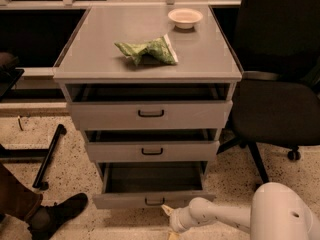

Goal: Close bottom drawer

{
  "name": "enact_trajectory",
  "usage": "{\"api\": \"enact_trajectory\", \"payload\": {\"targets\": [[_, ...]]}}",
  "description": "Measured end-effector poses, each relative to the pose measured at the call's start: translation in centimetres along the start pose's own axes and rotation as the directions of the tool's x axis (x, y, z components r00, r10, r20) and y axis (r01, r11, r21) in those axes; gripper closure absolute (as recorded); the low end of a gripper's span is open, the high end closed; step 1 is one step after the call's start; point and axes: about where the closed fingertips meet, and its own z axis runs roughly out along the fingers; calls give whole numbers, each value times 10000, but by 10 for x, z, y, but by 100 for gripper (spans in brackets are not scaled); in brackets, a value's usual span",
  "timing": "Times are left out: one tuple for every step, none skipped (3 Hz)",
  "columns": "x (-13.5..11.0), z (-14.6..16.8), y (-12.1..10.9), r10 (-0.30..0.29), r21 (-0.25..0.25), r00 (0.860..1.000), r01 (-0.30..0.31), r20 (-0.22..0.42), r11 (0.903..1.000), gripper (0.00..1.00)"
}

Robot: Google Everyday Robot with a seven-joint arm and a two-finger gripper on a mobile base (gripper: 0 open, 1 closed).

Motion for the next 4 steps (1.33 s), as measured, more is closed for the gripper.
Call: {"api": "enact_trajectory", "payload": {"targets": [[0,0,0,0,0,10000,0,0,10000,0],[-1,-1,-12,-24,256,9998,19,179,9997,0],[-10,-6,-36,-285,604,9992,268,278,9978,0],[-8,-4,-36,-286,605,9992,269,278,9978,0]]}}
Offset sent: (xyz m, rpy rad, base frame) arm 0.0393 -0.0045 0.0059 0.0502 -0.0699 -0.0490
